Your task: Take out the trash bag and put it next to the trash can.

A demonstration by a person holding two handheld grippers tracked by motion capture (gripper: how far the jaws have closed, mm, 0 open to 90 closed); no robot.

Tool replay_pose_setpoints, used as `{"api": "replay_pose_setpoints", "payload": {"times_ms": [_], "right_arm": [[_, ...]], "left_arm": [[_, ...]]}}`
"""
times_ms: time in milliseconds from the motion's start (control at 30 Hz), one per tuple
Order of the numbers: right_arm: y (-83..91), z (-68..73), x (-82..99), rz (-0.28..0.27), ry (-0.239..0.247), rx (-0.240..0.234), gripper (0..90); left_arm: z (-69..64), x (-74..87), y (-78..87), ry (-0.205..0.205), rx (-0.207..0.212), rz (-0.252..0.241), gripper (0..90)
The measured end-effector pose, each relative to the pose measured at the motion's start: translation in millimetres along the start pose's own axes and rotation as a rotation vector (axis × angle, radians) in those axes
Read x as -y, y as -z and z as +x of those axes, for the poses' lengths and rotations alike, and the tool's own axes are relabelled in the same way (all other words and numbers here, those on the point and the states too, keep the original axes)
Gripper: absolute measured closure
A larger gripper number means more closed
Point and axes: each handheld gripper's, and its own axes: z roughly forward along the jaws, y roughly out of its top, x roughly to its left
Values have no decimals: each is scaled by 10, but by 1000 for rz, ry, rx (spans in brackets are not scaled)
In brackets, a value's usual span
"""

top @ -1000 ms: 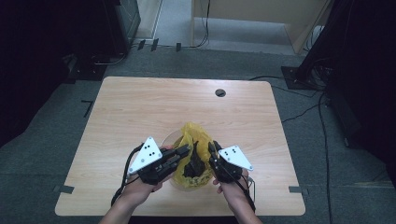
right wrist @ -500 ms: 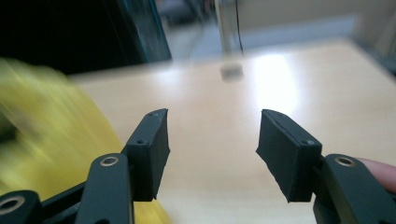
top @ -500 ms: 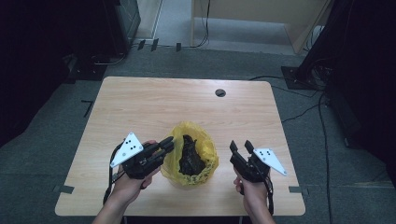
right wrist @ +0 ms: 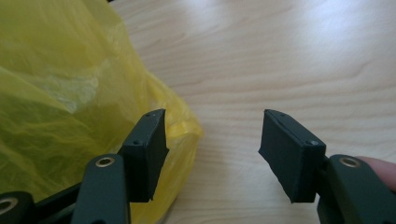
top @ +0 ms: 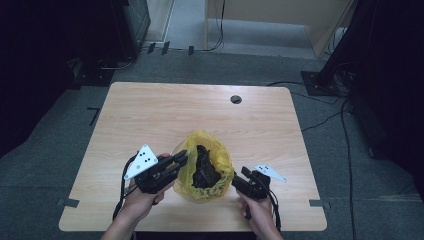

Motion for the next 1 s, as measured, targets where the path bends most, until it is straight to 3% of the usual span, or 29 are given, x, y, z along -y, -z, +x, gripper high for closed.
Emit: {"api": "replay_pose_setpoints", "payload": {"times_ms": [133,167,200,233,267,300,333,367,433,600,633,700,733,767,833,1000], "right_arm": [[-54,13,34,29,-25,-7,430],[-96,0,48,63,-53,-28,517],[-96,0,48,63,-53,-28,517],[-121,-13,55,83,-62,-44,581],[-162,-26,74,127,-72,-84,763],[-178,-31,81,140,-66,-115,831],[-178,-31,81,140,-66,-115,831],[-180,-12,83,144,-50,-124,897],[-175,0,75,142,-31,-120,900],[-89,44,-3,92,26,-81,900],[-21,79,-64,54,61,-61,900],[20,100,-100,36,72,-52,900],[106,140,-176,-3,91,-43,900],[106,140,-176,-3,91,-43,900],[242,204,-283,-64,127,-34,900],[457,272,-438,-151,178,-26,900]], "left_arm": [[-26,-4,16,1,7,-4,805],[-31,-3,11,4,7,-4,805],[-31,-3,11,4,7,-4,805],[-28,-1,6,7,10,-2,805],[-25,1,1,12,13,-1,805],[-20,9,-7,16,12,1,805],[-20,9,-7,16,12,1,805],[-13,11,-5,16,11,1,805],[-7,10,-2,17,11,-1,805],[15,-5,17,39,17,-13,808],[15,-6,18,40,16,-13,812],[15,-9,18,44,20,-15,813],[12,-12,19,44,21,-15,814],[9,-15,23,45,21,-17,814],[8,-30,40,45,21,-22,815],[46,-31,51,49,10,-22,817]]}}
